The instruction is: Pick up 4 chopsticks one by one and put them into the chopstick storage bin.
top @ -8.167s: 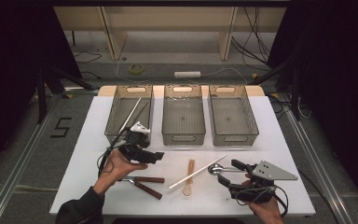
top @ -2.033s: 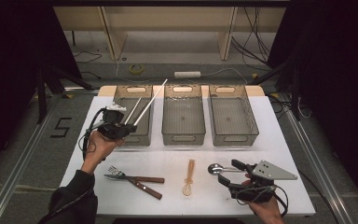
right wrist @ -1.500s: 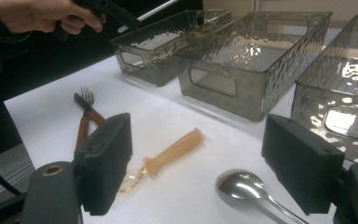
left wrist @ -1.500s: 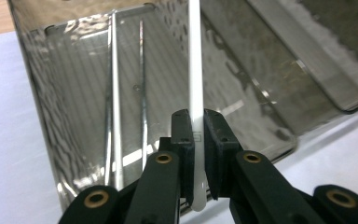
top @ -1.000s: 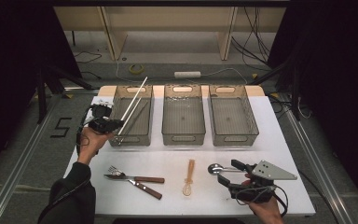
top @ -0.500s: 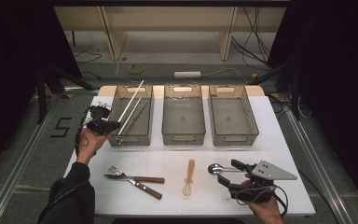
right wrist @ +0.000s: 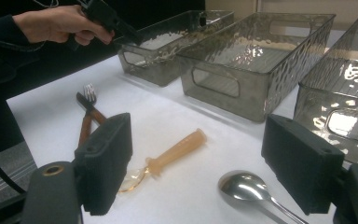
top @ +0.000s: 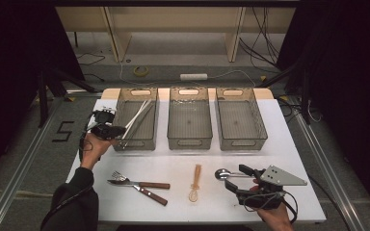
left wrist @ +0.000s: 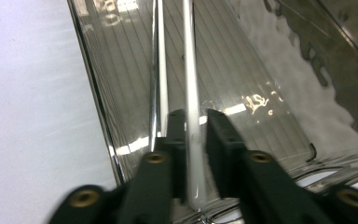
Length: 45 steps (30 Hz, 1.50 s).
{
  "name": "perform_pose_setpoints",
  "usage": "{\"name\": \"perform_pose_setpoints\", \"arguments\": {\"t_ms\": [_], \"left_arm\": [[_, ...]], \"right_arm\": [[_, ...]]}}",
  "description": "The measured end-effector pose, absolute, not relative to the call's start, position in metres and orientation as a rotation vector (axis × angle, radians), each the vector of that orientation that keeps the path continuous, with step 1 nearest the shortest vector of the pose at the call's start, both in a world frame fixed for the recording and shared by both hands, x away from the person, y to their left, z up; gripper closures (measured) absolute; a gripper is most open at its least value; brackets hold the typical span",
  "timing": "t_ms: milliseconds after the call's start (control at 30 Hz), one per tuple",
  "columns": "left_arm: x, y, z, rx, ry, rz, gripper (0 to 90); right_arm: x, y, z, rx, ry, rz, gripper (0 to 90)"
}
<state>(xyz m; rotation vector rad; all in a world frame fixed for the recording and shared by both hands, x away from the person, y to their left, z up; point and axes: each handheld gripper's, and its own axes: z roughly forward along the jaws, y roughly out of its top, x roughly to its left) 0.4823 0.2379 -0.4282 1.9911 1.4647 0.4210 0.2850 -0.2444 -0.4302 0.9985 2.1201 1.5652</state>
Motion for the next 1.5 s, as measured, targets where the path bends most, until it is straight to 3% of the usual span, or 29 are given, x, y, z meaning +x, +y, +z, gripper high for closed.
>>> {"name": "perform_pose_setpoints", "arguments": {"t_ms": [767, 1500], "left_arm": [[0.456, 0.220, -0.399, 2.067, 1.329, 0.394, 43.5], [0.422, 0.191, -0.382, 2.156, 1.159, 0.373, 34.6]], "right_arm": [[0.284, -0.245, -0.429, 0.991, 2.116, 1.564, 25.5], [0.284, -0.245, -0.429, 0.995, 2.115, 1.566, 25.4]]}}
